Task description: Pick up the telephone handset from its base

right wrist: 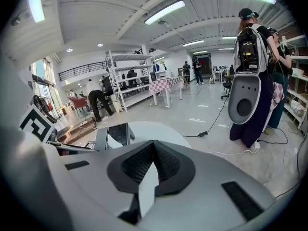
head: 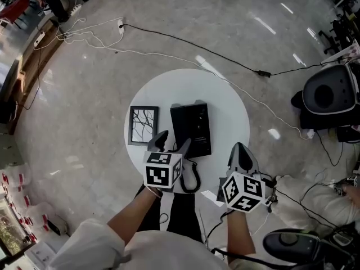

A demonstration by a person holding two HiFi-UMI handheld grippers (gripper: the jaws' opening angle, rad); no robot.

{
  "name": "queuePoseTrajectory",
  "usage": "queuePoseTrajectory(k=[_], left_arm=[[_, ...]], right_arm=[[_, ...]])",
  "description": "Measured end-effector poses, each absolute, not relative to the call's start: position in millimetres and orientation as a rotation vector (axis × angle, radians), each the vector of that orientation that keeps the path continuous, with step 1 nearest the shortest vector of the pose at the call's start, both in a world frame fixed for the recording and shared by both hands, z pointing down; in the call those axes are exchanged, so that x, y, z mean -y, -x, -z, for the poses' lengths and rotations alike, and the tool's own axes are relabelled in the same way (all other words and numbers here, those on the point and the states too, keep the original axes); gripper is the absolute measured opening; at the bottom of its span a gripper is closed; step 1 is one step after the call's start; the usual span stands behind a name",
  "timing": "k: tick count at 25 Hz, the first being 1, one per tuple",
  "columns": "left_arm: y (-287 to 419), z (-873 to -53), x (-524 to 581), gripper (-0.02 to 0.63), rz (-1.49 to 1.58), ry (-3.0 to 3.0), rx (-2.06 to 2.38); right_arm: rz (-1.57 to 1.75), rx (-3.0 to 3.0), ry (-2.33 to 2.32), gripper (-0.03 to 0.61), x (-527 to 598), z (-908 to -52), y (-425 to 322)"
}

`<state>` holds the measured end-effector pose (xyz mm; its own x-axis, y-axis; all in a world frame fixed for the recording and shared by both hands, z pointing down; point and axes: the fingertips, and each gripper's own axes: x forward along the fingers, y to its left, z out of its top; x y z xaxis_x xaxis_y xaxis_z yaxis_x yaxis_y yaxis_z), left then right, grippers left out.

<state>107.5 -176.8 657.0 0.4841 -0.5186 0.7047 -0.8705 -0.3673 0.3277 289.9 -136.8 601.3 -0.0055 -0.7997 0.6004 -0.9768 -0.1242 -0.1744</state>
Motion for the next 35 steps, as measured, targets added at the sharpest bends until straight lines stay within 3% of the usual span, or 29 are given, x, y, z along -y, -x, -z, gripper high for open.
queuePoseTrajectory(k=[28, 35], left_arm=[[-127, -682, 188, 0.327, -0.612, -1.892, 1.056], [-124, -677, 185, 0.244, -0.603, -1.867, 1.046]], right_arm=[[-0.905, 1.821, -1.971, 0.025, 135, -617, -297], [-0.915, 1.821, -1.969, 0.025, 136, -621, -295]])
